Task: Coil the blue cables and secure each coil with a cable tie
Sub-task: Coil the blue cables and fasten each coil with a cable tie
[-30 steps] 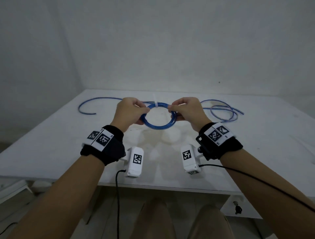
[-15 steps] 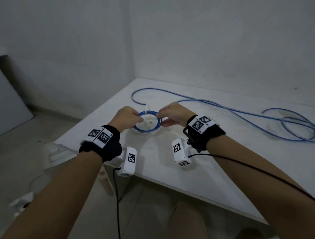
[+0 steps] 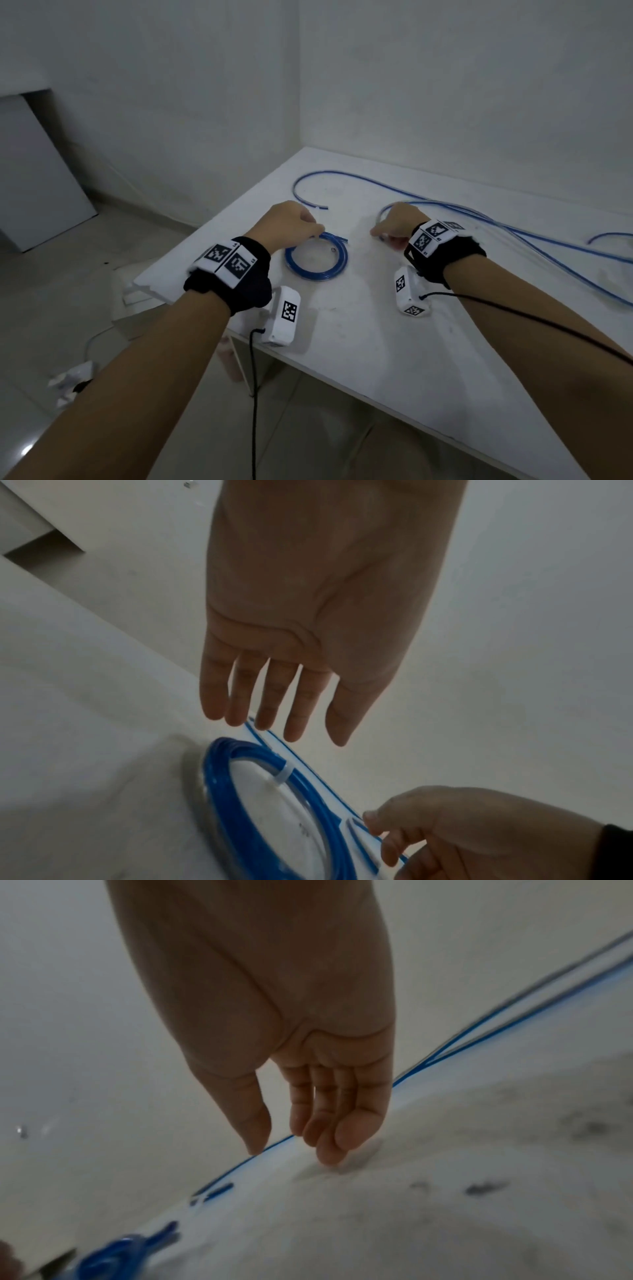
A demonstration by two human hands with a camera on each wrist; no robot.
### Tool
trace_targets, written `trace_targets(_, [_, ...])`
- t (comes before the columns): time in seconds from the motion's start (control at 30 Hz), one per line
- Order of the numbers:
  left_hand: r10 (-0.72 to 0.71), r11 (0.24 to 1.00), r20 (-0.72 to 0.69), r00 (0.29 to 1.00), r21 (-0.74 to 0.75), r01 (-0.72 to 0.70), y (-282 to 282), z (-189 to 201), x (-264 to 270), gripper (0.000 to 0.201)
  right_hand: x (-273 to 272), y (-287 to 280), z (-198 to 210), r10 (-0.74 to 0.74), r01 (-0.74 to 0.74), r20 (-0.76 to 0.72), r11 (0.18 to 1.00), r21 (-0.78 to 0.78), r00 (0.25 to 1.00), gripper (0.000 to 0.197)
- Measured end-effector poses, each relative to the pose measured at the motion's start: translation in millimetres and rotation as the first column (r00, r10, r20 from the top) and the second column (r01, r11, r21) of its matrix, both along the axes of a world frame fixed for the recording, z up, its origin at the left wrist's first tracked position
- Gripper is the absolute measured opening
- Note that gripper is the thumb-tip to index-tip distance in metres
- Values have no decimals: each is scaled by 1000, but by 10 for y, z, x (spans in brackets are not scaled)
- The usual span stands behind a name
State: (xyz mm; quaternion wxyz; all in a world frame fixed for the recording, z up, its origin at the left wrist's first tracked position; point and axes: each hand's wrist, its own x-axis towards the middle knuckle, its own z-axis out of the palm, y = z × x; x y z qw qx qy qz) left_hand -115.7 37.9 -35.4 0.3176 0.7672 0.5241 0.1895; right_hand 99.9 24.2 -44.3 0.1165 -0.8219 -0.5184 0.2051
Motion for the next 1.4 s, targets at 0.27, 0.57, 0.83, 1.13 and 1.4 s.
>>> trace_targets(0.27, [-83,997,56,995,5,83,-51,151,295,23,121,-122,137,127,-128,-24,991,-26,992,9])
trace_targets(0.57, [-12,978,206,978,-203,55,-331,196,1000,42,392,-1060,482,318,-257,-180,920,297,931,10])
trace_targets(0.83, [-103,928,386,917,-294,228,-860,260,1538,26,972,-1840,497,196,100,-460,834,543,866,6])
trace_targets(1.13, [-452,887,339,825,70,457,-1386,211,2035,9,1432,-2373,575,39,436,-619,675,595,784,9])
trace_targets(1.4, [-300,939,619,726,56,341,-1555,368,2253,15,1492,-2571,619,-109,459,-532,667,586,839,22])
